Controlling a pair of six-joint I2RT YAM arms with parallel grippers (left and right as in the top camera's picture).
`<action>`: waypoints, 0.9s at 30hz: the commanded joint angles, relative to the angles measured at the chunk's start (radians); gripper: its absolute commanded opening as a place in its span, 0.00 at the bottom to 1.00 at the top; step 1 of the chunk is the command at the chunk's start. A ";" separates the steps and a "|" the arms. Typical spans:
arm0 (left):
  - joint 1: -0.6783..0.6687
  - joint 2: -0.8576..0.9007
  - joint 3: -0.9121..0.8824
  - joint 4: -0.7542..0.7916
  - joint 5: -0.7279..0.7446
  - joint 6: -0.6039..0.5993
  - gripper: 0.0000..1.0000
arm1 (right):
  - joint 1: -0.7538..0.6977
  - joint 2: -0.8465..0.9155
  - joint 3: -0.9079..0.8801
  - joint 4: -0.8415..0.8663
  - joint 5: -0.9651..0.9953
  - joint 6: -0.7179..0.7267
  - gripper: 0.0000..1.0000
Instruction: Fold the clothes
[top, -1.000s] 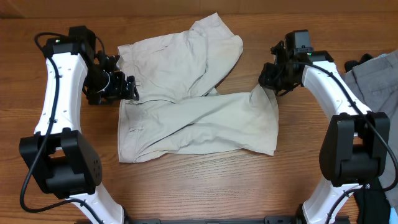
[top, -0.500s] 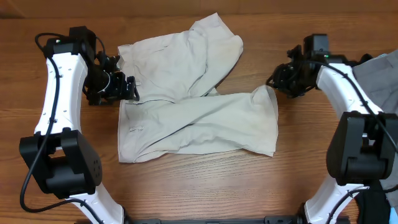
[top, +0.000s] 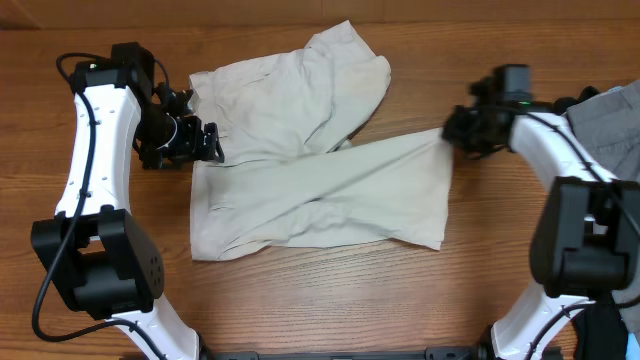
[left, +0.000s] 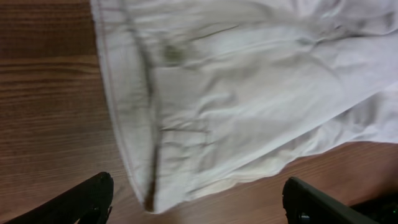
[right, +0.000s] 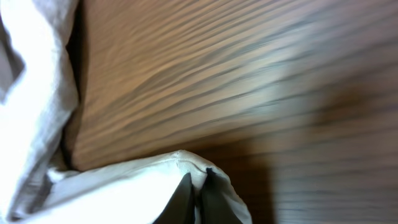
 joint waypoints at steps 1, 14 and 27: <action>-0.003 0.002 -0.007 0.011 0.017 0.023 0.90 | -0.095 -0.015 0.034 0.001 -0.099 0.005 0.27; -0.012 0.002 -0.007 0.039 0.023 0.023 0.90 | -0.071 -0.023 0.042 0.210 -0.354 -0.031 0.62; -0.080 0.002 -0.007 0.017 0.122 0.053 0.85 | 0.191 0.099 0.042 0.430 -0.131 0.122 0.74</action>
